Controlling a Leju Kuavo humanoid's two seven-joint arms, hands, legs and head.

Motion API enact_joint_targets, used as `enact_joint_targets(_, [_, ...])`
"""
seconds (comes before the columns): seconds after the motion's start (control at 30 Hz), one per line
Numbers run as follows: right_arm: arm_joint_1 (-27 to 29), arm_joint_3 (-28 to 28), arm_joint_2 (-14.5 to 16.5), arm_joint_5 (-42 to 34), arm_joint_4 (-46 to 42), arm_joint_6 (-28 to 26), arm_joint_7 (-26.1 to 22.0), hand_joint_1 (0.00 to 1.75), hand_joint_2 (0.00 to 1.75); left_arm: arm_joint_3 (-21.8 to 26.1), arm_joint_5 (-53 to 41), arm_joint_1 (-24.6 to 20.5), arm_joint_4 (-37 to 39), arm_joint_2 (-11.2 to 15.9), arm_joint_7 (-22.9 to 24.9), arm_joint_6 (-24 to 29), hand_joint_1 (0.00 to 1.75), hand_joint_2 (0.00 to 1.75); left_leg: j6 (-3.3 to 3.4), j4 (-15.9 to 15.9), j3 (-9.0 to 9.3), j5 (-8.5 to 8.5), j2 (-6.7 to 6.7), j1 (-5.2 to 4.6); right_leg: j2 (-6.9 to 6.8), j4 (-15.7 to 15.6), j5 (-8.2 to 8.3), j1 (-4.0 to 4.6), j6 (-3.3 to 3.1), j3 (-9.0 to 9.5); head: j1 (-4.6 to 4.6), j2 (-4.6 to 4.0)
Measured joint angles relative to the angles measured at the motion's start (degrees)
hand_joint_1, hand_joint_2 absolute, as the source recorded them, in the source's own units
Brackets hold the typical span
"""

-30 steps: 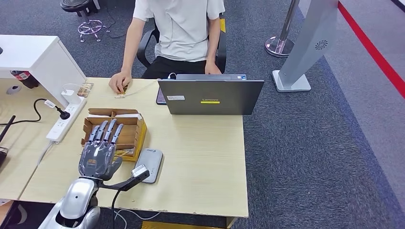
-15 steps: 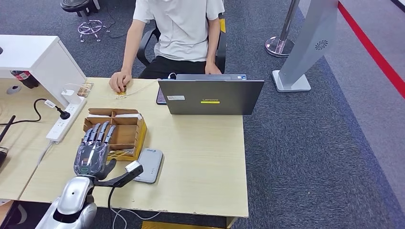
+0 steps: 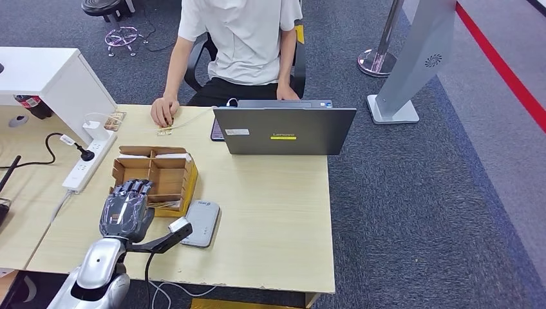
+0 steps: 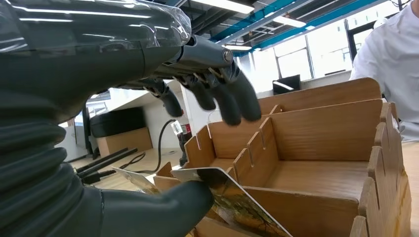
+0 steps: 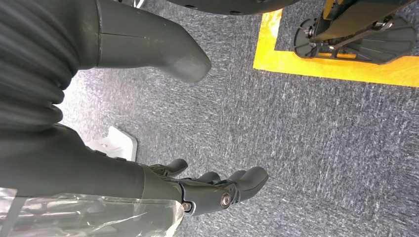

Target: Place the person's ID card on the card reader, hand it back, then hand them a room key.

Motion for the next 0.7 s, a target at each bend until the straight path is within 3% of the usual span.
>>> enact_joint_targets(0.5, [0.01,-1.09,-0.01,0.70,-0.29,0.11,-0.46,0.00,1.75,0.37,1.48,0.20,-0.04,0.66,-0.22,-3.52,1.75,1.75,0.00,-0.01,0.01,0.00,0.00,0.00,0.00,0.01,0.00,0.00,0.00,0.00,0.00,0.00])
enact_joint_targets(0.7, [0.00,-1.46,-0.01,0.87,-0.40,0.11,-0.58,0.00,1.75,0.37,-0.11,0.67,-0.33,0.51,0.20,-0.05,1.75,1.75,0.00,0.00,0.02,0.00,0.00,0.00,0.01,0.01,0.00,0.00,0.00,0.01,0.01,0.00])
